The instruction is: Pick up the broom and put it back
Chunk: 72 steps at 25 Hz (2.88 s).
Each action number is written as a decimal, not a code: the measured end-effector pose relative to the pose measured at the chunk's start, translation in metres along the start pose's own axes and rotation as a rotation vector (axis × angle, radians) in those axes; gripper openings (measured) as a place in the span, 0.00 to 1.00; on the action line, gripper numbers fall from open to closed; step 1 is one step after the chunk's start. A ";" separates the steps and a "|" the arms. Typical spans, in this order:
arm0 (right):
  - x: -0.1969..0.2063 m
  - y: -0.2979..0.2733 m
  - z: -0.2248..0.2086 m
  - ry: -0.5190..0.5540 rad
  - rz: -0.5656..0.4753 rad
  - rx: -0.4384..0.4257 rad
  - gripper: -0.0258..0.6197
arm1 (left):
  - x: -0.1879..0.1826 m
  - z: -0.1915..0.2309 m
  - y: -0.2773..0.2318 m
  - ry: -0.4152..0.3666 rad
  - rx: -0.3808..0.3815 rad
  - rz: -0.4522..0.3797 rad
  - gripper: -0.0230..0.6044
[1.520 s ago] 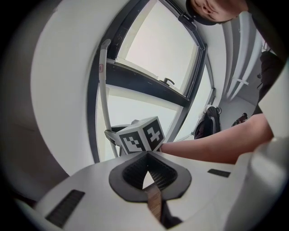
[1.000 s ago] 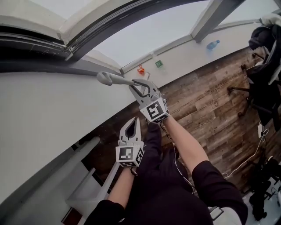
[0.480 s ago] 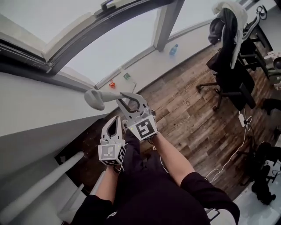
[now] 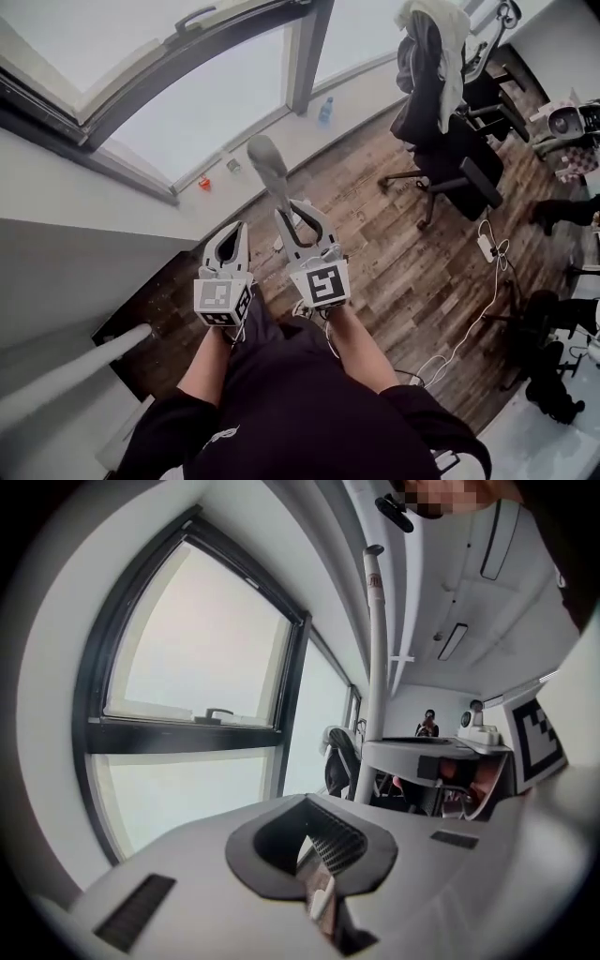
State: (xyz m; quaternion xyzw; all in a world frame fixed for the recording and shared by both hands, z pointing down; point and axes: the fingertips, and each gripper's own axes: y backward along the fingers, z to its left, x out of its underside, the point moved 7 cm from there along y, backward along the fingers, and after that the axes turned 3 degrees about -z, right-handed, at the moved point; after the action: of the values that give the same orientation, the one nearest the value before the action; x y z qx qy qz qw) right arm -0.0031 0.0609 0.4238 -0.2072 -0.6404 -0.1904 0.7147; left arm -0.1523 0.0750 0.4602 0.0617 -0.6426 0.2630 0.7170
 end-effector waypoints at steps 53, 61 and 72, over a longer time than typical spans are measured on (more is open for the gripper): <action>-0.029 0.081 0.015 -0.044 -0.023 0.043 0.17 | -0.057 -0.067 0.017 -0.118 0.123 -0.148 0.04; -0.029 0.094 0.008 -0.039 -0.015 0.047 0.17 | -0.046 -0.085 0.026 -0.109 0.121 -0.135 0.04; -0.018 0.070 0.000 -0.045 0.052 0.111 0.17 | -0.046 -0.055 0.016 -0.074 0.125 -0.091 0.04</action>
State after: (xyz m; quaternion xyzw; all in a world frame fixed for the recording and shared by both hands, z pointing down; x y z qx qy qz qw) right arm 0.0324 0.1196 0.4023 -0.1883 -0.6602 -0.1313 0.7152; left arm -0.1126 0.0983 0.4034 0.1451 -0.6476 0.2673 0.6986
